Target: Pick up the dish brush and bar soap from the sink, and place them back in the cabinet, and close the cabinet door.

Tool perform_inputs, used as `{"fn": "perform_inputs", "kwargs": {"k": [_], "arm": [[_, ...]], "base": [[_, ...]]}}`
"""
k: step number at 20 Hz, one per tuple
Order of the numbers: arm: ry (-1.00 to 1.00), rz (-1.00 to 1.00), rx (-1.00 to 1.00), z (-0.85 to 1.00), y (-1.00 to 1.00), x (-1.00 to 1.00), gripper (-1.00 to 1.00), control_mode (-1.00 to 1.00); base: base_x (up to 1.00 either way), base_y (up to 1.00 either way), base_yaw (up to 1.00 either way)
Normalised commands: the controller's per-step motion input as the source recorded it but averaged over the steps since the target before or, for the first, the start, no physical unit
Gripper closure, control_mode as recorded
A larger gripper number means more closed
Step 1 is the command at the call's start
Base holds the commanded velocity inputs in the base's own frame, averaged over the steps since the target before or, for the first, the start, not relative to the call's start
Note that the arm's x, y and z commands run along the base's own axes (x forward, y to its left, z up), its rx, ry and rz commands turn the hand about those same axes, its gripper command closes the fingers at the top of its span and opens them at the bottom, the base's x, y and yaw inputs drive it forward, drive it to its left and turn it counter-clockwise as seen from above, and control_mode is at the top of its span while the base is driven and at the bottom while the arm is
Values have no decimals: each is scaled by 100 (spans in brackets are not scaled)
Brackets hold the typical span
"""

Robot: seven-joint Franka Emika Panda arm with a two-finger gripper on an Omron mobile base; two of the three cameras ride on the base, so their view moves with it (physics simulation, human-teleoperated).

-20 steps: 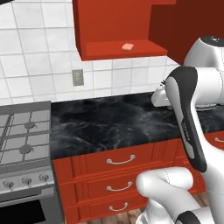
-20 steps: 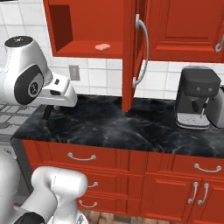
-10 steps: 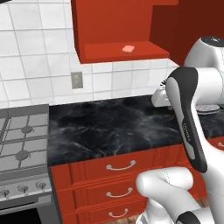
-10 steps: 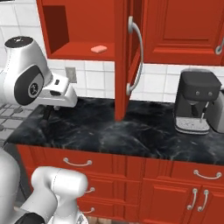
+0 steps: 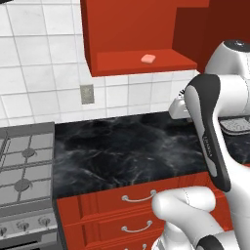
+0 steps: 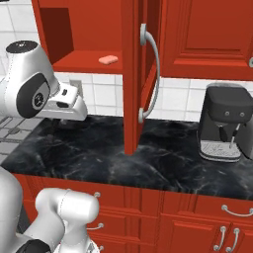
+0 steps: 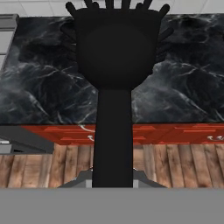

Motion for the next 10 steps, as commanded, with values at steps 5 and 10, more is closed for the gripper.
{"fn": "perform_inputs", "kwargs": {"k": [5,10], "arm": [[0,0,0,0,0,0,100,100],[0,0,0,0,0,0,100,100]], "base": [[10,0,2],[3,0,0]]}}
